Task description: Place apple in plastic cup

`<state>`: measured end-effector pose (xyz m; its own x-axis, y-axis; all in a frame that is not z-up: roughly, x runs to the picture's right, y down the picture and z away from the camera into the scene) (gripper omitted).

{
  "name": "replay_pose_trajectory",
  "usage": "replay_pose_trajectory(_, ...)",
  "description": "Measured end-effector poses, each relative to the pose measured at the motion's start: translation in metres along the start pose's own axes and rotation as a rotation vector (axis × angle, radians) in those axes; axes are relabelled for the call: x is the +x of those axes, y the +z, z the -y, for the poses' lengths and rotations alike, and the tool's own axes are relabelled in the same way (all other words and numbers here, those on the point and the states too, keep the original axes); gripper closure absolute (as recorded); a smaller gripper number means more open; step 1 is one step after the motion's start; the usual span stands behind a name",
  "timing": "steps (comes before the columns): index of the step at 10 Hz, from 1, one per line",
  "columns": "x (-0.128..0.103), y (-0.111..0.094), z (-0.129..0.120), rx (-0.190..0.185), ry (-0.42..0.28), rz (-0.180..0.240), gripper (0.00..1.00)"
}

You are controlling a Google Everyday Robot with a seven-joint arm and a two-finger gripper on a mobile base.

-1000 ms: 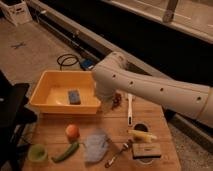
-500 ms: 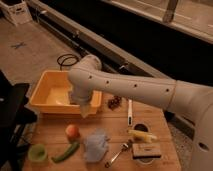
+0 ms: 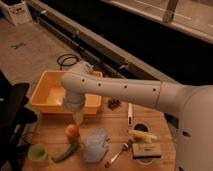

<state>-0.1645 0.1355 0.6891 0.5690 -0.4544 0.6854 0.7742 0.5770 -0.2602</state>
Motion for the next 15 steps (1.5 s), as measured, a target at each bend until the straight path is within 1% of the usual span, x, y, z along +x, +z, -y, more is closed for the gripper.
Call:
replay_pose_trajectory(2,-0.006,0.006,0.000,-0.013,-0.010,0.019,0.35)
replay_pose_trajectory(8,-0.005,0.005,-0.001,-0.015,-0.010,0.019,0.35)
replay_pose_trajectory(10,-0.007,0.019,0.005,-0.037,-0.022,0.046,0.35)
replay_pose_trajectory(12,-0.008,0.048,0.009,-0.074,-0.031,0.078,0.35)
replay_pose_trajectory(13,-0.009,0.057,0.010,-0.085,-0.034,0.088,0.35)
replay_pose_trajectory(15,-0.007,0.068,0.009,-0.110,-0.031,0.107,0.35)
